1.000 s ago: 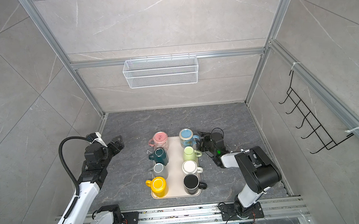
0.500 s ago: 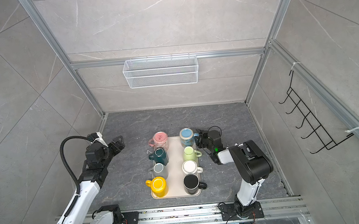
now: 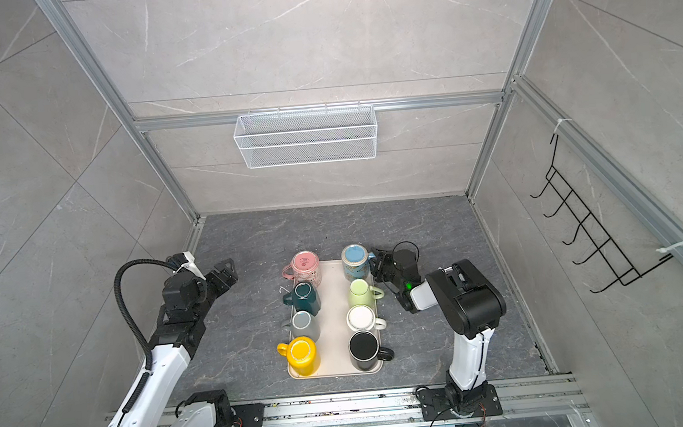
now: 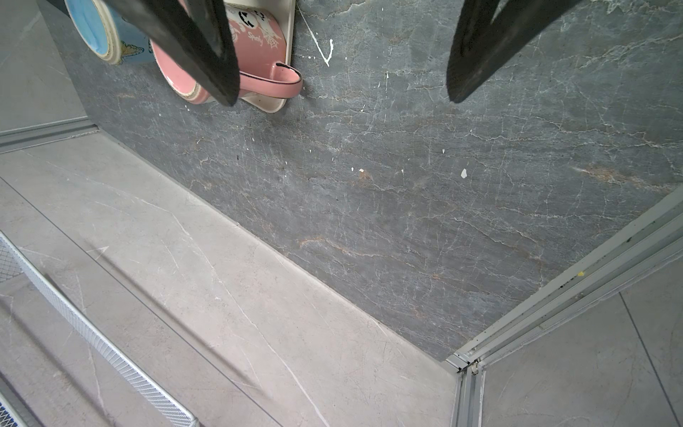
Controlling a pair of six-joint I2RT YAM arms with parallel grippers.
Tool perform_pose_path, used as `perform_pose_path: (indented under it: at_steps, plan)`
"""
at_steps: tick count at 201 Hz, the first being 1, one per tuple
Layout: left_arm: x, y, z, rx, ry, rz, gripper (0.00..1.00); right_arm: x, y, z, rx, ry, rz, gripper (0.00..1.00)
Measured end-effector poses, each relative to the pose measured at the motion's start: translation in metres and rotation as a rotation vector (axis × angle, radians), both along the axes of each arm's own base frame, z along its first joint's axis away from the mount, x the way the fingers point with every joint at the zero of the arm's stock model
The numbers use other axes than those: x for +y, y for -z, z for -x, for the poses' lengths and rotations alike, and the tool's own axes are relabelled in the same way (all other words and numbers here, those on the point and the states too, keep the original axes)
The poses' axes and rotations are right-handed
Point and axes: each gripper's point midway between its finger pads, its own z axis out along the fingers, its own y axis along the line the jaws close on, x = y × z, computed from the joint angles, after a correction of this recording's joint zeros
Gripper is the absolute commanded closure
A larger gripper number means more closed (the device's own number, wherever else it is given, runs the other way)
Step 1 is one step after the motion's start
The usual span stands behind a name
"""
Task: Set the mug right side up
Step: 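Reach the right gripper to the upside-down light-blue butterfly mug and grasp its handle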
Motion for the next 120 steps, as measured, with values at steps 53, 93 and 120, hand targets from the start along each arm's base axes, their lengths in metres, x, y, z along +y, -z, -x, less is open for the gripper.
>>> perform_pose_path:
  at_steps: [53, 93, 120]
  plan:
    - [0.0, -0.007, 0.0, -0.016, 0.0, -0.003, 0.1, 0.005, -0.008, -0.013, -0.032, 0.0, -0.032, 0.8]
    - [0.0, -0.009, 0.001, -0.023, 0.001, -0.009, 0.1, 0.013, -0.014, -0.023, -0.061, -0.012, -0.053, 0.96]
    - [0.001, -0.009, 0.002, -0.021, -0.001, -0.012, 0.1, 0.018, -0.018, -0.026, -0.075, -0.026, -0.06, 1.0]
